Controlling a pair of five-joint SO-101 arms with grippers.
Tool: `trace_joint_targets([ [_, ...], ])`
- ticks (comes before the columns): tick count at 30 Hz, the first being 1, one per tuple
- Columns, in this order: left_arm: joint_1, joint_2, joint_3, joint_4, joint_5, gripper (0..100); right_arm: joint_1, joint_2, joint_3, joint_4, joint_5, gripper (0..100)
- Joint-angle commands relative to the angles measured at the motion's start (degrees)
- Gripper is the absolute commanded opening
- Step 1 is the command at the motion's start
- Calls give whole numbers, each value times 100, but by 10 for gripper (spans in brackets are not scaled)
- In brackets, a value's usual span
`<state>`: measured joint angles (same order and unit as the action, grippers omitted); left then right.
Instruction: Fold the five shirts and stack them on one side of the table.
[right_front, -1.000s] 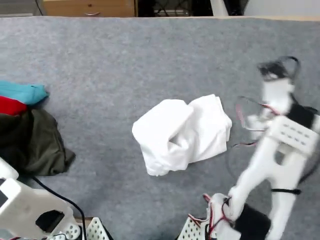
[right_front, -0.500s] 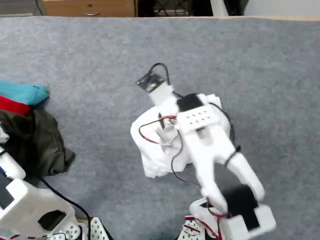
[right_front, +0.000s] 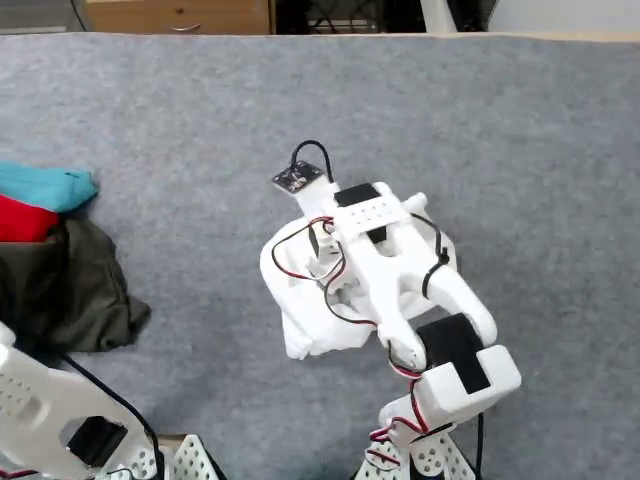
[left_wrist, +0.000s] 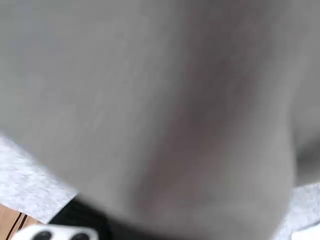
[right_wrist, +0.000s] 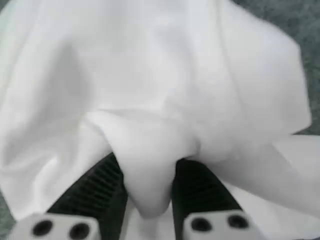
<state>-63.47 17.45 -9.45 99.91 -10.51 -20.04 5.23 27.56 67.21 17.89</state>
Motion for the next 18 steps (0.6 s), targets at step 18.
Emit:
trace_joint_targets([
  [18, -215, -2075, -954, 79, 730, 378, -1231, -2818, -1613, 967, -105, 57],
])
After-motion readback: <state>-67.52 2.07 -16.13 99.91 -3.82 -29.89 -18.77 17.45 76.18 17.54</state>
